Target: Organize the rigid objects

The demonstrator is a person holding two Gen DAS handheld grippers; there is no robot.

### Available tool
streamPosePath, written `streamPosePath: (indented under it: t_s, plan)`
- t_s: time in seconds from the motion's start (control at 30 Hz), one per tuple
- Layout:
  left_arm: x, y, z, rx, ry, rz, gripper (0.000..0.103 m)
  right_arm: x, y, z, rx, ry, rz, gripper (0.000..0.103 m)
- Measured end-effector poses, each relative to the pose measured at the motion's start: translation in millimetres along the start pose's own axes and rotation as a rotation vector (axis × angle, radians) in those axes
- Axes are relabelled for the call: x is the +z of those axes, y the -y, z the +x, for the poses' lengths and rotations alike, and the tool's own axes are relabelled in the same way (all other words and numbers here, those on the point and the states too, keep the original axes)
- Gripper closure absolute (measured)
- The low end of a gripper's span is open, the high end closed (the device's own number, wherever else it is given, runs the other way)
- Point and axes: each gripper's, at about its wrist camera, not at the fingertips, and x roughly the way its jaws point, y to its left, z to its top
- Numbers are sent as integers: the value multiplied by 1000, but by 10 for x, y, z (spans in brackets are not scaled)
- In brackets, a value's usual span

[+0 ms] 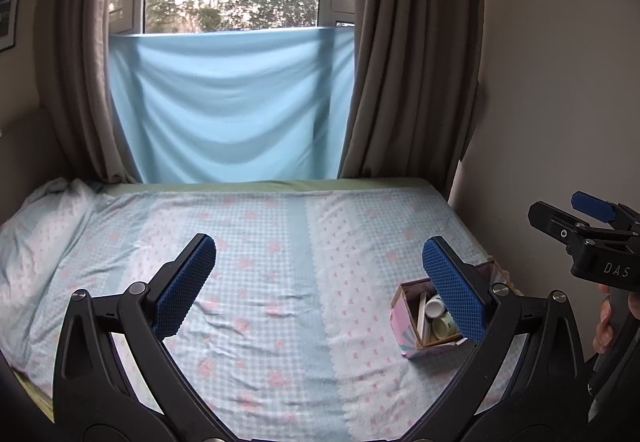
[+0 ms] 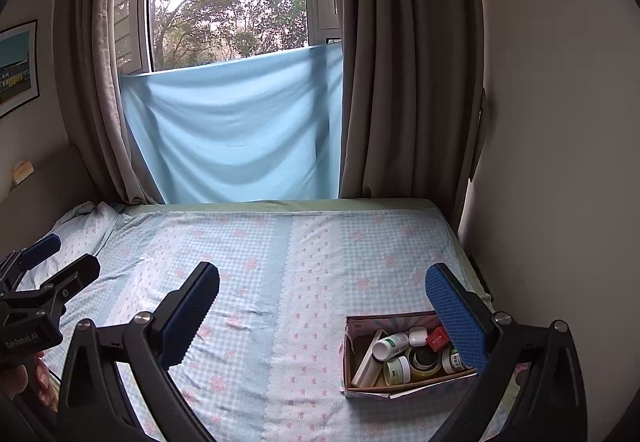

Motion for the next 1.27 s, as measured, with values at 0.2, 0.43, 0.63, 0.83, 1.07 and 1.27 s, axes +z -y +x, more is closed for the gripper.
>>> streamPosePath:
  t_s: [0.2, 0.43, 0.63, 0.83, 1.07, 1.27]
  plan:
    - [5, -12, -4, 2, 4, -2, 0, 1, -19, 13, 7, -1, -5, 0]
    - [0, -17, -4, -6, 7, -6, 0, -3, -10, 10, 7, 2, -4, 0]
    - [5, 1, 12, -6, 0, -6, 0, -2, -8, 5, 5, 2, -1, 0]
    - [21, 54, -52, 30, 49, 37, 0, -6, 25, 5, 9, 3, 2, 0]
    - [38, 111, -115, 83, 101, 36, 0, -8, 21, 4, 7, 4, 2, 0]
    - [2, 73, -82, 71, 101, 24, 0, 5, 11, 25, 6, -8, 3, 0]
